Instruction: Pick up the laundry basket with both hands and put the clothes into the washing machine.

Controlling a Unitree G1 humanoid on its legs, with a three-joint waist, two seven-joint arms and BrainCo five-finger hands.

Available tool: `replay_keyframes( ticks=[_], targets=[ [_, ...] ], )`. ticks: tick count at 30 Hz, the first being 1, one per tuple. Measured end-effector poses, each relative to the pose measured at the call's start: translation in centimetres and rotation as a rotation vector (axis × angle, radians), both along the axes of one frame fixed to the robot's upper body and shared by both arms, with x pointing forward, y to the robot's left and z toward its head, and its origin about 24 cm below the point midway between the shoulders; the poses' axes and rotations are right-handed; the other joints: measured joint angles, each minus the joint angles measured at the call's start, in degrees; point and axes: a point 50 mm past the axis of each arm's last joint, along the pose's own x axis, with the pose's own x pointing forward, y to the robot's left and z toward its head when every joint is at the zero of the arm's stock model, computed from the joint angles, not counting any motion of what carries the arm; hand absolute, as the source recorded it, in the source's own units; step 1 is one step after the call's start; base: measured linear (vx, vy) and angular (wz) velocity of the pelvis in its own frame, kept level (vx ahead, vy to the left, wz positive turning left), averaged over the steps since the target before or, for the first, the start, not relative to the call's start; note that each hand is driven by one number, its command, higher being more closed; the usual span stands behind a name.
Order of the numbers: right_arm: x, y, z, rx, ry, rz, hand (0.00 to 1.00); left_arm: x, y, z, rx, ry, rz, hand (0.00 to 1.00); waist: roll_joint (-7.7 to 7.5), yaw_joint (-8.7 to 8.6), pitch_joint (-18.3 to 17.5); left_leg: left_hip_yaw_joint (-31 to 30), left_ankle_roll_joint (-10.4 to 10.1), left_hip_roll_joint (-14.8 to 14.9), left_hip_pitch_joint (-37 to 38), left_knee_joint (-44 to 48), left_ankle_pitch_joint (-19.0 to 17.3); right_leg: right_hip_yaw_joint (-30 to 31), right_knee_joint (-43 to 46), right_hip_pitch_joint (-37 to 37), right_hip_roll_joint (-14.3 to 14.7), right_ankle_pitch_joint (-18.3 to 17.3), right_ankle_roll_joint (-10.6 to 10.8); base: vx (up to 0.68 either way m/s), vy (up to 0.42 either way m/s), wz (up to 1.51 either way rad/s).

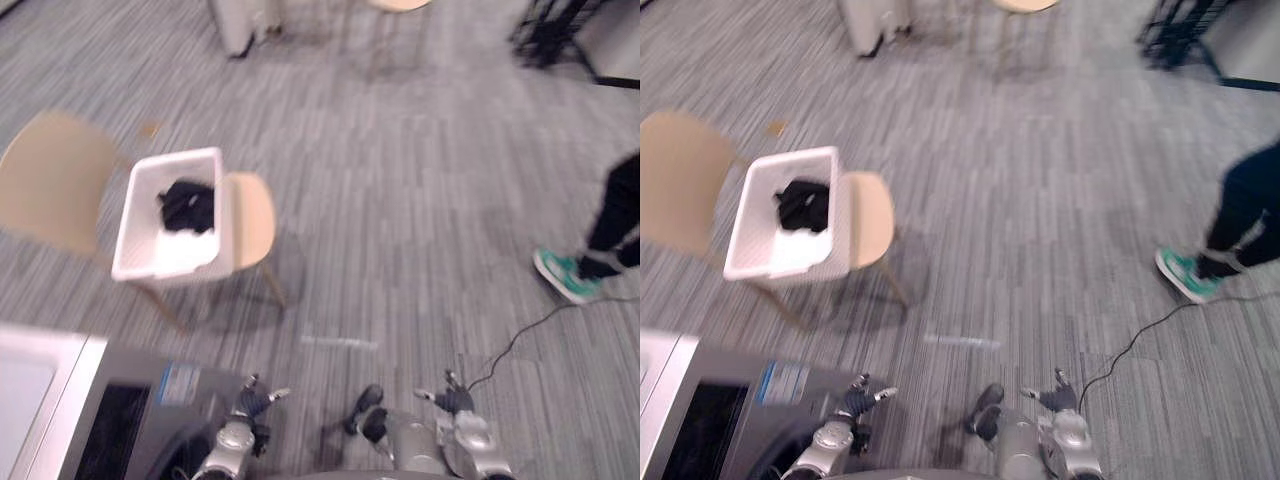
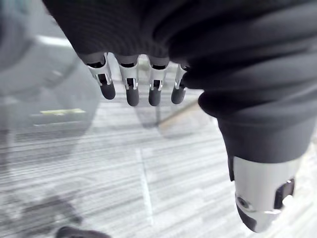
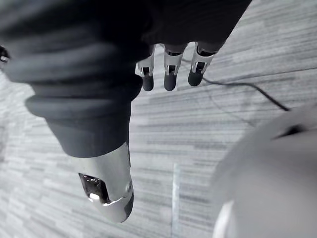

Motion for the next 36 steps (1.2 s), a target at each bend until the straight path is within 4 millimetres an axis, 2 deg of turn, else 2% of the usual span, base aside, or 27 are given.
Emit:
replay_keyframes(
  ticks=[1,2,4,5,6,7,8,9,10,11,13,15,16,17,18,20,22,24,25,26,27,28,29,31,33,35,36],
  targets=[
    [0.2,0.6,-0.2,0.001,0.013,0.044,0.0,-0.4,-0.2,-0.2,-0.006,0.01,0.001,0.0,0.69,1.68,-0.2,-12.6,2.4,5.1,-6.1,13.3,1.5,2.7,-5.1,2.6,4.4,1.5,0.3,0.24,-0.124,-1.31],
    [0.9,1.2,-0.1,0.006,0.007,0.069,0.0,-0.5,-0.1,-0.2,-0.006,0.013,0.005,0.0,-0.23,1.7,0.4,-23.8,-1.1,3.9,-11.9,18.8,1.0,4.7,-8.4,4.7,5.7,2.6,-0.9,0.22,-0.116,-1.19],
    [1.4,1.9,0.0,0.027,-0.003,0.077,0.0,-0.8,-0.1,-0.3,-0.008,0.019,0.007,0.0,-1.2,1.82,1.5,-32.5,-1.4,1.2,-18.3,21.3,1.0,6.4,-12.5,8.8,6.4,3.5,-1.0,0.29,-0.045,-0.63],
    [1.0,2.1,-0.3,0.038,0.015,0.078,0.0,-1.2,-0.1,-0.4,-0.012,0.024,0.017,0.0,-2.21,3.09,2.1,-36.6,-1.7,-2.3,-22.3,17.9,1.2,8.5,-15.0,12.4,6.4,4.0,-0.4,0.31,-0.012,-0.6],
    [1.0,2.2,-0.3,0.042,0.016,0.078,0.0,-1.4,-0.2,-0.4,-0.017,0.02,0.025,0.0,-2.36,3.67,2.2,-37.9,-2.0,-3.6,-24.1,15.1,1.3,9.1,-16.0,13.5,6.3,4.2,0.0,0.36,0.059,-0.62],
    [1.1,2.4,-0.3,0.048,0.012,0.075,0.0,-0.9,-0.2,-0.1,-0.027,-0.006,0.036,0.0,-2.59,4.8,2.6,-39.8,-3.1,-6.6,-27.6,6.7,2.4,9.9,-18.0,15.2,6.1,4.6,0.9,0.37,0.115,-0.32],
    [1.5,2.4,-0.2,0.051,0.001,0.068,0.0,-0.6,-0.2,0.1,-0.033,-0.024,0.043,0.0,-1.92,4.88,2.7,-40.2,-2.8,-9.2,-29.7,-2.0,6.3,9.9,-19.2,16.7,5.2,4.5,2.4,0.38,0.133,-0.21],
    [1.5,2.3,-0.2,0.052,-0.001,0.063,0.0,-0.7,-0.2,0.1,-0.038,-0.024,0.051,0.0,-2.8,5.1,3.1,-40.4,-2.2,-10.8,-29.6,-5.0,9.8,9.9,-19.7,17.6,4.5,4.6,3.1,0.36,0.128,-0.09],
    [1.5,2.5,-0.2,0.057,-0.001,0.064,0.0,-0.9,0.0,0.0,-0.05,-0.024,0.079,0.0,-3.71,5.88,2.7,-39.9,0.5,-14.0,-27.8,-10.6,15.4,10.2,-21.8,19.5,3.3,5.6,5.4,0.42,0.142,0.02],
    [1.8,2.7,-0.1,0.06,-0.011,0.069,0.0,-0.6,0.0,0.2,-0.053,-0.032,0.084,0.0,-3.95,6.13,1.8,-40.1,2.0,-15.6,-26.9,-11.4,15.4,10.2,-23.1,20.1,2.2,6.2,6.7,0.42,0.151,0.14],
    [2.1,2.9,0.1,0.058,-0.018,0.088,0.0,-0.6,0.1,0.2,-0.058,-0.035,0.095,0.0,-4.2,6.23,2.1,-40.4,5.6,-15.4,-27.2,-8.8,13.0,10.0,-20.2,20.0,1.4,5.9,8.5,0.39,0.217,0.24],
    [2.3,3.4,0.1,0.069,-0.025,0.092,0.0,-0.7,0.4,0.1,-0.063,-0.03,0.119,0.0,-5.02,6.29,2.7,-40.6,6.3,-16.0,-23.2,-8.4,12.0,10.0,-5.0,17.9,-2.6,5.3,9.7,0.4,0.271,0.32],
    [2.4,3.5,0.1,0.071,-0.028,0.093,0.0,-0.8,0.4,0.1,-0.064,-0.026,0.121,0.0,-5.36,6.28,2.7,-41.0,6.5,-16.8,-20.5,-9.8,11.6,10.2,5.5,15.0,-5.4,6.8,11.3,0.32,0.215,0.39],
    [2.4,3.5,0.2,0.071,-0.031,0.094,0.0,-0.8,0.2,0.1,-0.066,-0.024,0.114,0.0,-5.78,6.14,2.9,-42.0,7.2,-17.9,-17.5,-11.5,11.0,10.4,16.0,12.3,-8.6,8.2,11.2,0.47,0.203,0.83],
    [2.2,3.6,0.0,0.075,-0.024,0.094,0.0,-0.6,0.3,0.2,-0.056,-0.03,0.089,0.0,-6.18,5.82,3.1,-45.1,7.9,-19.3,-14.3,-13.3,10.2,10.3,26.2,9.0,-11.5,5.4,9.1,0.39,0.094,1.04],
    [2.0,3.6,0.0,0.074,-0.022,0.093,0.0,-0.3,0.3,0.4,-0.051,-0.044,0.082,0.0,-6.2,5.13,3.1,-50.4,8.0,-20.0,-11.5,-15.5,10.1,10.2,28.5,5.7,-11.1,2.1,8.3,0.42,0.012,1.42],
    [2.0,3.5,0.0,0.072,-0.028,0.093,0.0,-0.1,0.3,0.5,-0.052,-0.049,0.079,0.0,-5.58,4.56,3.6,-55.3,7.9,-20.0,-9.7,-17.0,10.1,12.2,21.1,4.1,-7.7,-0.4,8.3,0.37,-0.066,1.4],
    [1.9,3.1,0.1,0.069,-0.032,0.082,0.0,0.6,-0.2,0.7,-0.055,-0.059,0.057,0.0,-4.74,4.51,4.1,-61.5,7.9,-19.9,-9.2,-17.5,10.1,18.9,9.2,2.0,-2.3,-0.9,8.1,0.3,-0.129,1.6],
    [1.9,2.5,0.2,0.065,-0.039,0.062,0.0,1.6,-0.8,1.1,-0.063,-0.085,0.033,0.0,-4.66,4.3,4.3,-67.5,7.1,-19.7,-9.5,-17.4,9.7,27.1,-0.3,0.7,1.5,0.4,8.8,0.31,-0.215,2.25],
    [1.6,2.2,0.2,0.068,-0.042,0.036,0.0,2.2,-1.2,1.3,-0.064,-0.098,0.009,0.0,-4.8,3.69,4.4,-72.1,5.0,-20.5,-10.6,-16.6,9.4,32.1,-7.9,1.0,2.5,3.3,10.3,0.31,-0.239,2.48],
    [1.3,2.1,0.1,0.073,-0.041,0.021,0.0,2.7,-1.3,1.5,-0.063,-0.109,0.0,0.0,-5.44,3.31,4.4,-74.3,3.6,-21.4,-11.2,-15.7,8.9,34.7,-11.8,1.4,2.0,5.7,10.9,0.4,-0.38,2.82],
    [0.5,2.4,-0.3,0.096,-0.023,-0.01,0.0,3.3,-1.1,2.0,-0.057,-0.137,-0.006,0.0,-8.27,3.1,4.9,-78.3,-0.5,-24.1,-11.8,-13.7,6.3,36.8,-14.8,2.8,-1.1,12.5,12.4,0.36,-0.369,2.59],
    [0.8,1.8,-0.1,0.086,-0.028,-0.019,0.0,3.4,-1.8,2.0,-0.083,-0.14,0.008,0.0,-5.12,3.56,5.6,-80.7,-1.6,-22.1,-13.2,-12.1,5.1,32.4,-11.5,3.2,-0.6,11.3,11.7,0.35,-0.371,2.38],
    [1.3,1.4,0.4,0.08,-0.068,-0.036,0.0,2.8,-2.3,1.8,-0.099,-0.135,0.013,0.0,-3.98,5.12,4.8,-83.2,-2.7,-20.7,-15.3,-11.3,5.6,27.2,-10.6,4.3,-0.6,7.4,10.1,0.23,-0.271,1.67],
    [1.9,1.5,0.9,0.081,-0.103,-0.033,0.0,2.2,-2.1,1.5,-0.1,-0.116,0.024,0.0,-3.94,5.24,4.8,-84.1,-5.0,-19.2,-16.1,-11.8,6.9,21.5,-10.5,6.3,-0.8,6.3,9.0,0.18,-0.227,1.66],
    [1.7,1.2,0.9,0.081,-0.106,-0.07,0.0,1.5,-2.2,1.1,-0.098,-0.095,0.012,0.0,-4.93,5.9,5.1,-76.8,-10.2,-17.0,-18.3,-13.5,9.8,14.2,-12.2,10.8,-2.6,5.8,8.2,0.15,-0.097,1.81],
    [1.7,1.0,0.9,0.074,-0.107,-0.083,0.0,1.5,-2.3,1.2,-0.099,-0.096,0.007,0.0,-5.15,5.64,5.1,-72.3,-10.3,-16.4,-19.1,-13.7,9.9,12.1,-13.3,12.2,-3.1,5.8,8.2,0.12,-0.051,1.92]
  ],
)
